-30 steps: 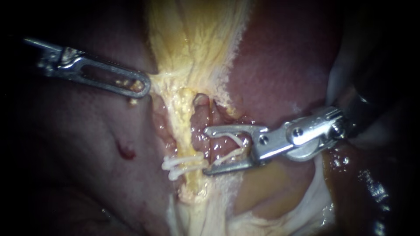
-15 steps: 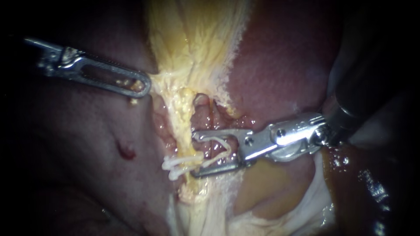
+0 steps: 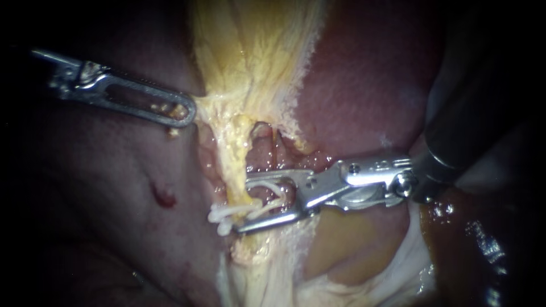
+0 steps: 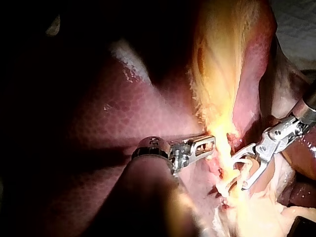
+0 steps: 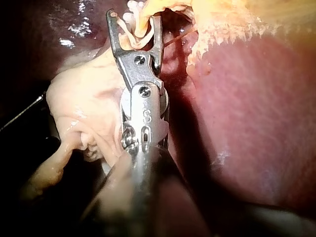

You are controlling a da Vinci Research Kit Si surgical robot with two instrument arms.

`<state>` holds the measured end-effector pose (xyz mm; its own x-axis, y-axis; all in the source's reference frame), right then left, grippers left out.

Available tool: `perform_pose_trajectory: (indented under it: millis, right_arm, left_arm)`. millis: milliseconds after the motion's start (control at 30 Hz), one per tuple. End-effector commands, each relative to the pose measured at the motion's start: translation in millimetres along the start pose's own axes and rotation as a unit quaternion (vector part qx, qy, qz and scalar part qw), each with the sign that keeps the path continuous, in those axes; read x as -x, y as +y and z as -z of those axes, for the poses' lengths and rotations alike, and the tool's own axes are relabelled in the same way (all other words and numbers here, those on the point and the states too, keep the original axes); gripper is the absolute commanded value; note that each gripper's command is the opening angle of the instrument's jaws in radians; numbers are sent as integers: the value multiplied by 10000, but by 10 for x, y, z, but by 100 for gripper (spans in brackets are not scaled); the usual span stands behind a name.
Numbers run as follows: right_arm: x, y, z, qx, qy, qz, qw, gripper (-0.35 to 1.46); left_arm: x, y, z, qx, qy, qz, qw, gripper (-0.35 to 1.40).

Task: Clipping third clip left tube

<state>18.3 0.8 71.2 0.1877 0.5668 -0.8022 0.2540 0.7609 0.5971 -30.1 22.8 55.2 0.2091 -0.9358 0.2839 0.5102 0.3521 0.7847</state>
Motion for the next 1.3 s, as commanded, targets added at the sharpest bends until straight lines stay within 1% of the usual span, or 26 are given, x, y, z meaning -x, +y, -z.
perform_pose_trajectory:
  millis: [33,100,400,567,867,1067,1300]
  right_arm:
    - [-1,1,-2,-30,20,-26,10000,49]
    - [-1,1,-6,-100,80,-63,9999,49]
    - [1,10,-29,-254,185,-174,9994,49]
    - [5,15,-38,-263,218,-198,9992,49]
    - [10,21,-41,-263,245,-245,9991,49]
    - [6,26,-43,-270,303,-346,9986,49]
    - [-3,34,-39,-103,355,-446,9983,49]
  left_arm:
    - [0,0,0,0,0,-1,10000,-35]
    - [0,0,0,0,0,-1,10000,-35]
    - [0,0,-1,1,0,-2,10000,-35]
    - [0,0,-1,0,0,-2,10000,-35]
    - [0,0,-1,0,0,-2,10000,-35]
    - [0,0,-1,1,0,-2,10000,-35]
    - [0,0,-1,1,0,-2,10000,-35]
